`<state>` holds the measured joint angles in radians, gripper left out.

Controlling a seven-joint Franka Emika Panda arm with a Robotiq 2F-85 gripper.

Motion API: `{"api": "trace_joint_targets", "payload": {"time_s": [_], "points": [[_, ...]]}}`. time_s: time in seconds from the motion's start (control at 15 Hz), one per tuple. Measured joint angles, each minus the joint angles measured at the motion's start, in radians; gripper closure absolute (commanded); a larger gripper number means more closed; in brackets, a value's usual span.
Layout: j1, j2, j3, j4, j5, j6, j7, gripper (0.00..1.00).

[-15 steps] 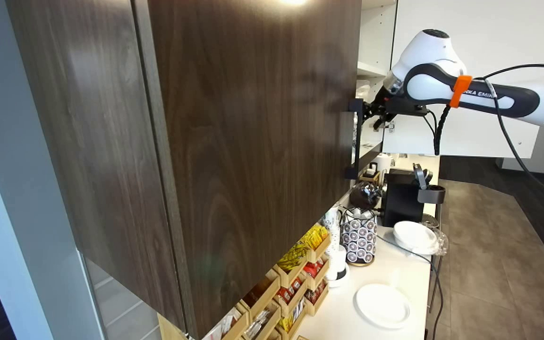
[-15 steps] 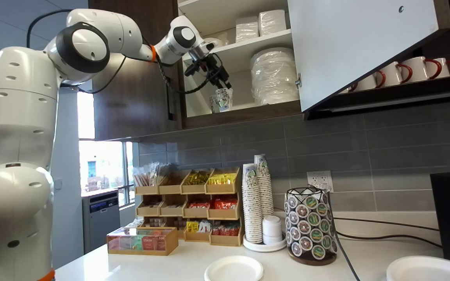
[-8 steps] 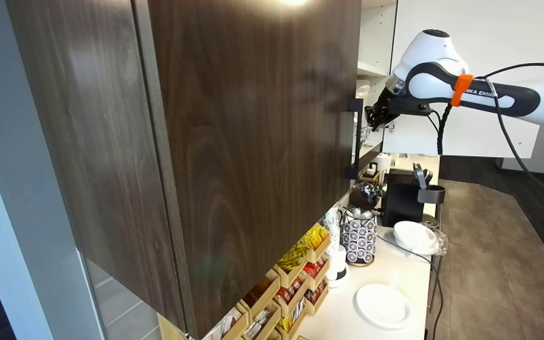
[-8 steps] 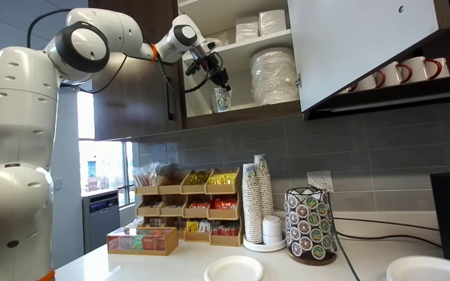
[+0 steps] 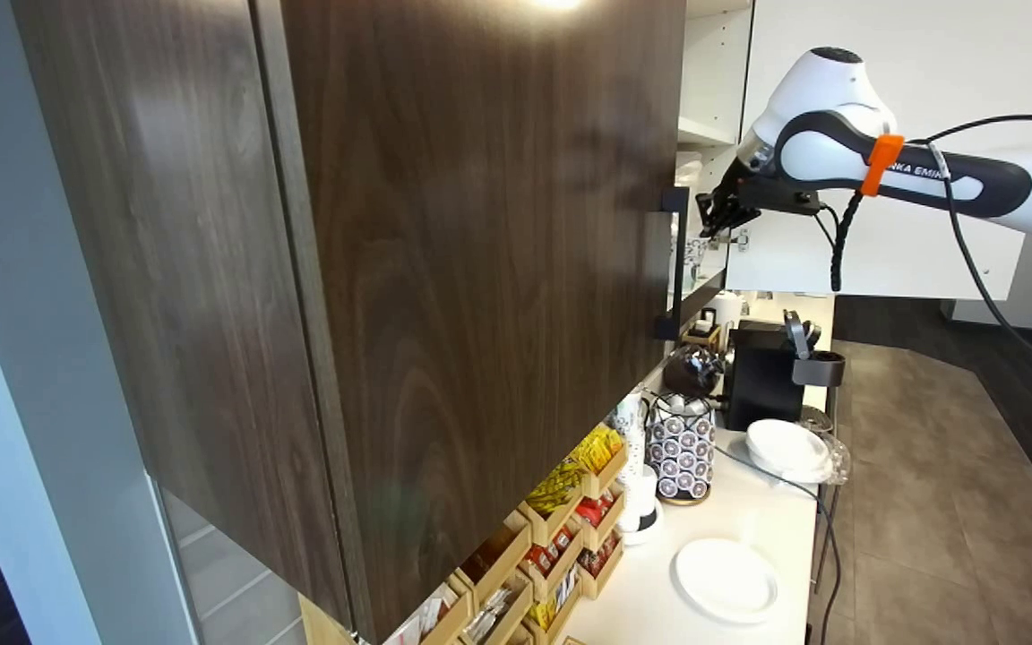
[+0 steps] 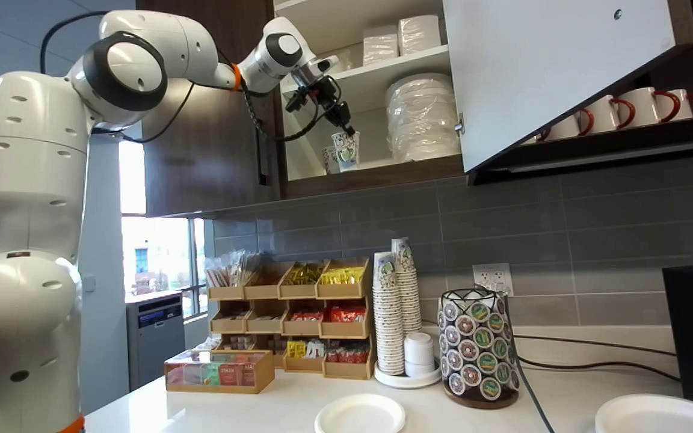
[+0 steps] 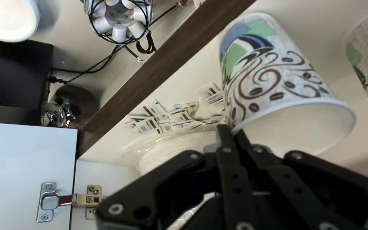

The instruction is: Stack the two cups in the open upper cabinet together

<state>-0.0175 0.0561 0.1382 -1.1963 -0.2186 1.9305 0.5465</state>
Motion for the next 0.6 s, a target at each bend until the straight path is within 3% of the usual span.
{"api": "trace_joint_targets", "payload": {"time_s": [0.6], "points": [[0.004, 0.003, 0.004, 0.131, 0.009, 0.002, 0.077, 0.99]]}}
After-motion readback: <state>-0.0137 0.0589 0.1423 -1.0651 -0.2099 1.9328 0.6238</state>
